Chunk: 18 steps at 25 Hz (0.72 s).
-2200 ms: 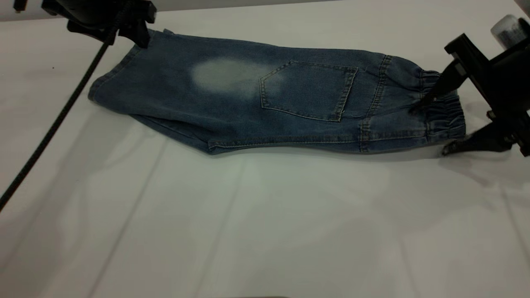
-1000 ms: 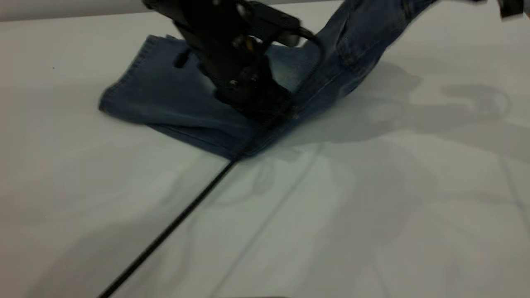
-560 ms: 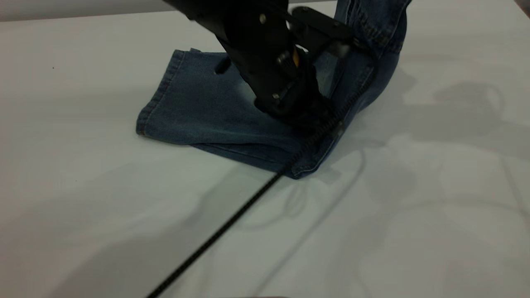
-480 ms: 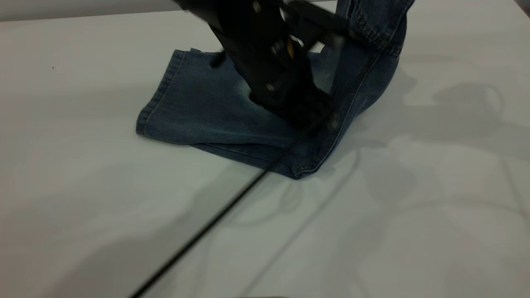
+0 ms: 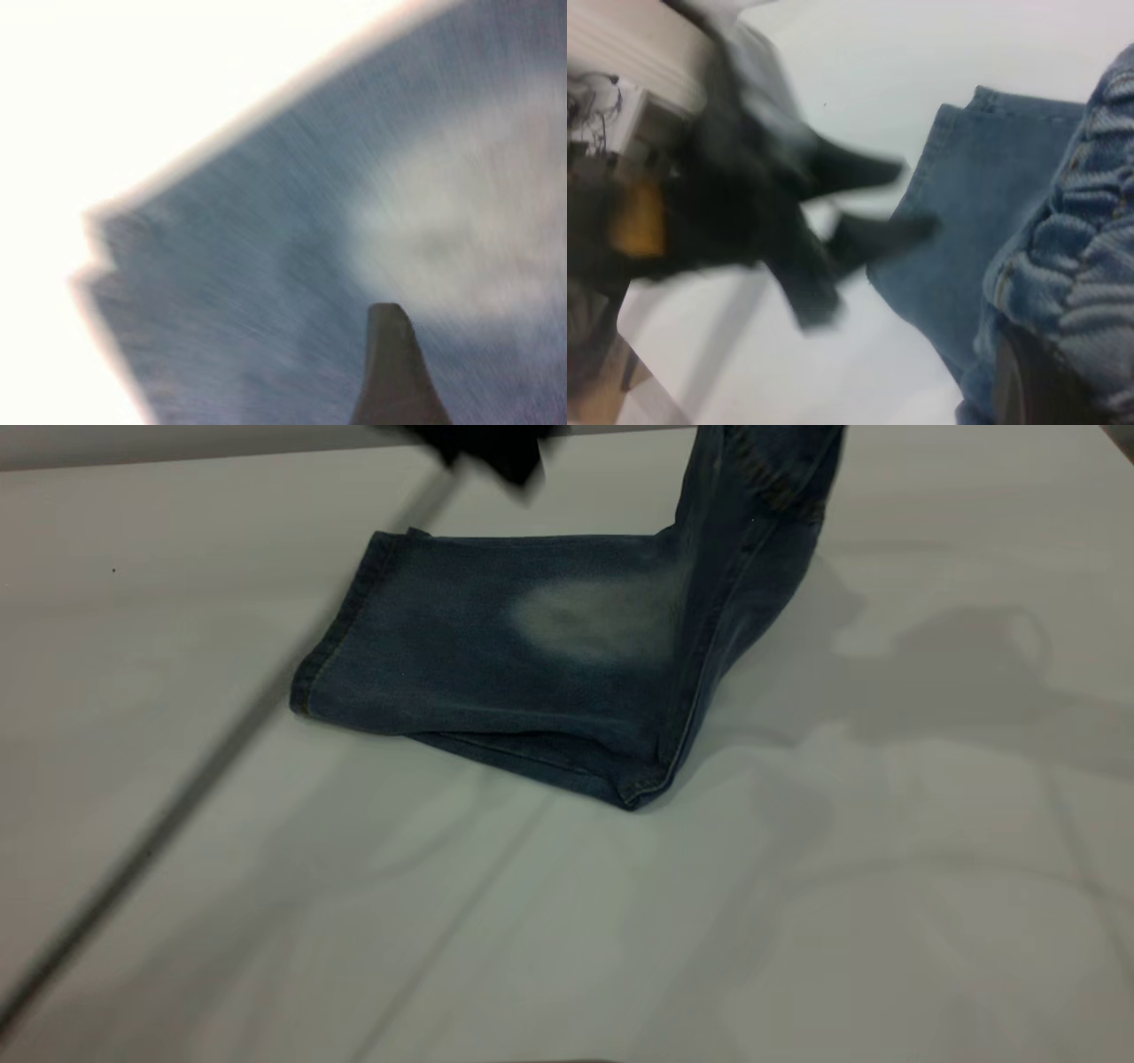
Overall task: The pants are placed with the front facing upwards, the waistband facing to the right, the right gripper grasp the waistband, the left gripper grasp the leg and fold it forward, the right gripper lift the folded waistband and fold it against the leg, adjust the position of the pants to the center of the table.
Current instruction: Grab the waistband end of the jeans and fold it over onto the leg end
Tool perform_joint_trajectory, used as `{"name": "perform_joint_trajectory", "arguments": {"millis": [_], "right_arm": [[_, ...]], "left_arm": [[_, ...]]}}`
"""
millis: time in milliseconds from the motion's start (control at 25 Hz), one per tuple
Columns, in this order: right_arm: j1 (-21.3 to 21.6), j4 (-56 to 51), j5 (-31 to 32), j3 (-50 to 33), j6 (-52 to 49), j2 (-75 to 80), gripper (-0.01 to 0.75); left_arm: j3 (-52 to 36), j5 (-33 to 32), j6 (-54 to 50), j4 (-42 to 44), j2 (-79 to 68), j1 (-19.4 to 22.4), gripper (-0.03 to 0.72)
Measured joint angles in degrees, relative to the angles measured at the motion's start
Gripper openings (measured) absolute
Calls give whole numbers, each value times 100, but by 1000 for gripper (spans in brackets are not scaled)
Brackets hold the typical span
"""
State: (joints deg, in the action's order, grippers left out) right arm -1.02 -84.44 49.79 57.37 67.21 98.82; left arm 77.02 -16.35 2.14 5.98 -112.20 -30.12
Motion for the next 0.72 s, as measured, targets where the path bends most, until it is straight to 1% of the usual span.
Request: {"name": "perform_joint_trajectory", "arguments": {"millis": [80,200,280,400,520,640,720], "right_arm": [[-321,-56,-298,0,7,0,53],[-869,-265,-951,0,182,0,53],[-1302,-553,-1480,0,429,7,53],[-1873,-1158,-2042,95,953,156,53],[-2384,-1679,-2282,383,1438,594,53],[-2709,-1816,-2406,873,1570,1158,53],[-2827,-1846,-2458,1273,1608,1629,53]], "left_arm": [[0,-7,0,51,587,172,421],[0,-41,0,188,1400,369,421],[0,-54,0,296,1903,409,421],[0,-79,2,498,2472,409,421],[0,-108,-3,615,2857,409,421],[0,-203,-29,625,3048,409,421],[0,-333,-51,625,3078,409,421]]}}
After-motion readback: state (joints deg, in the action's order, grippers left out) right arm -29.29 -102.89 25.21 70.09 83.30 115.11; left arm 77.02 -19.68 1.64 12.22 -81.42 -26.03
